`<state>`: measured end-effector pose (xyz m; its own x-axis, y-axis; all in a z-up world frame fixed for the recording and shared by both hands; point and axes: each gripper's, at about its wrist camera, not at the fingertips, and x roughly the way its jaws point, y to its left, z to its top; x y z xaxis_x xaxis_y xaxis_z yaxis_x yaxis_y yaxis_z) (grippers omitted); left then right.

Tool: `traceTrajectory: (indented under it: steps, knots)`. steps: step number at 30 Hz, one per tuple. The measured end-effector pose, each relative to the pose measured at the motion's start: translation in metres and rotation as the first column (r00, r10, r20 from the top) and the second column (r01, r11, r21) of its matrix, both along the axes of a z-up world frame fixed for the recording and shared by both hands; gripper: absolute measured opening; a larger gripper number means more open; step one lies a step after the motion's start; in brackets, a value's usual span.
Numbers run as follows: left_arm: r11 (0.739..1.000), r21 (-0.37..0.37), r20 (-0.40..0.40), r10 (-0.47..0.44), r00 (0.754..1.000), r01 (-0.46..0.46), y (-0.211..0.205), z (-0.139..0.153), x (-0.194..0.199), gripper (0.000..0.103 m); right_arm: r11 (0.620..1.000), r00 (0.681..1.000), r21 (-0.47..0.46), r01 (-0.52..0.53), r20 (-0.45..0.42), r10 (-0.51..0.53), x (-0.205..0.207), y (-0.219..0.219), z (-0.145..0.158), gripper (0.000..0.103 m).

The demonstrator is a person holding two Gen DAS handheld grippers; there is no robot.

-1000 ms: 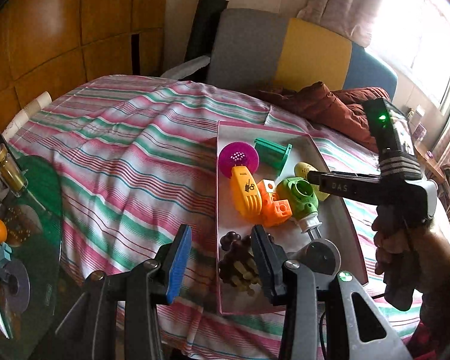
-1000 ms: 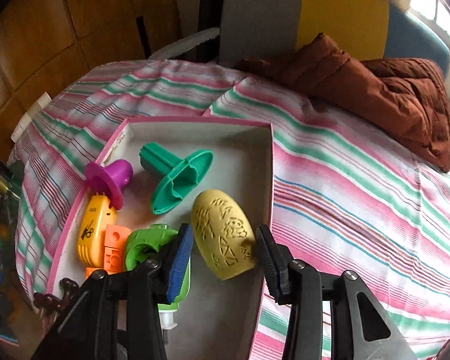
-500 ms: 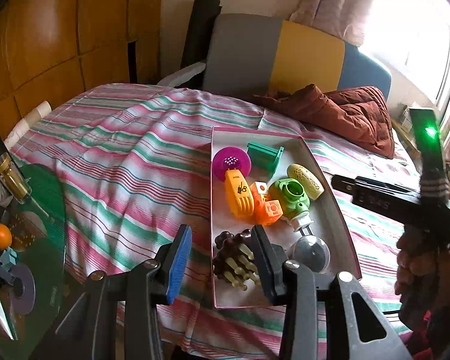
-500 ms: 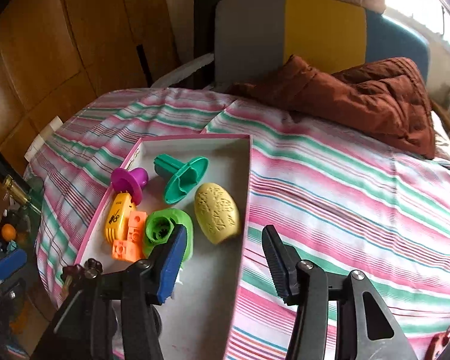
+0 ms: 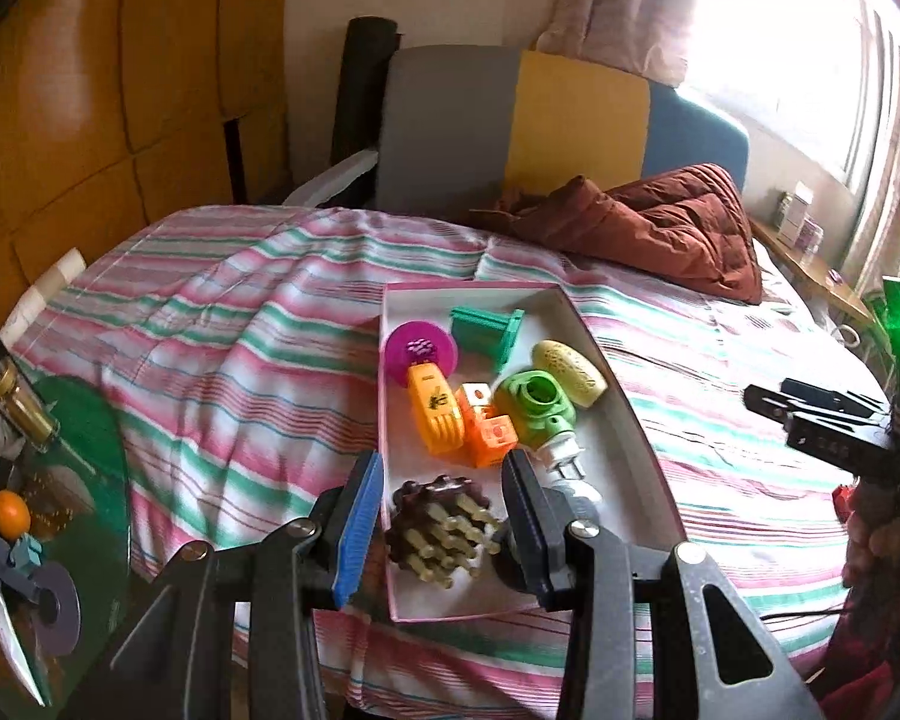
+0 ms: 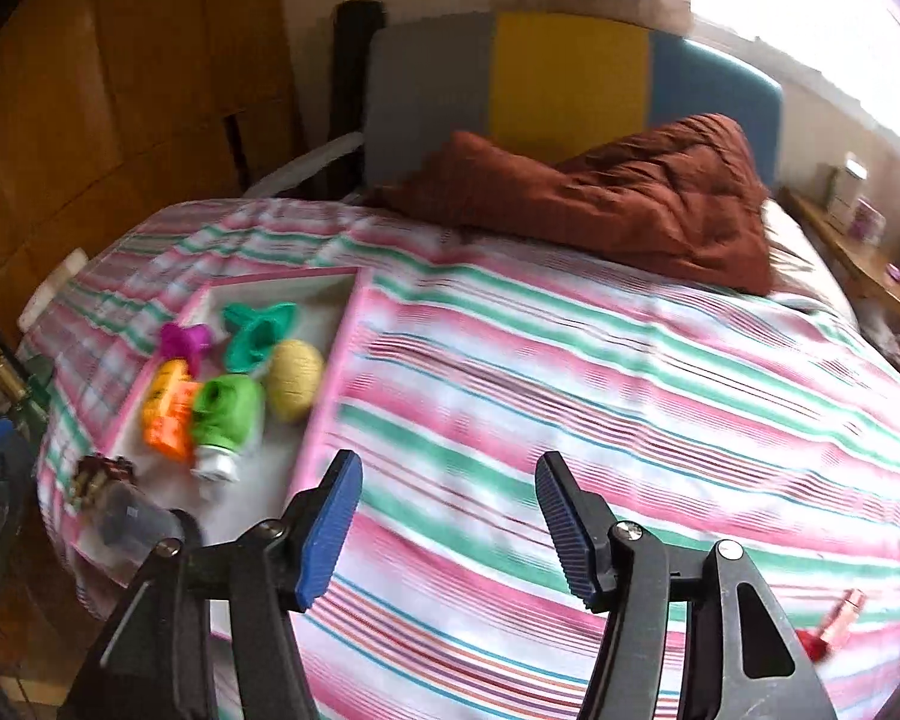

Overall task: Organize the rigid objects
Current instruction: 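Move both tools back toward the red puzzle piece and red canister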

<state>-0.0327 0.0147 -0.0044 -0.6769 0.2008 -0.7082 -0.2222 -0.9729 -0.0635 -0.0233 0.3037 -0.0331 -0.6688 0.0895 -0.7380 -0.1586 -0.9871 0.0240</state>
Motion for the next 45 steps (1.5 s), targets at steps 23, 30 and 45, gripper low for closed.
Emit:
traceTrajectory:
  steps: [23,30,45]
  knots:
    - [0.946,-0.094,-0.013,-0.314,0.949,0.311,0.137,0.008,0.011,0.041,0.632,0.642,-0.214,0.745,-0.025,-0.766,0.170,0.252,-0.003,0.073]
    - [0.887,-0.097,0.047,-0.450,0.892,0.452,0.203,-0.013,0.017,0.041,0.525,0.548,-0.287,0.801,-0.001,-0.836,0.191,0.270,-0.005,0.075]
    - [0.583,-0.071,0.174,-0.792,0.586,0.809,0.352,-0.055,0.058,0.041,0.465,0.509,-0.353,0.812,0.038,-0.860,0.205,0.279,-0.013,0.076]
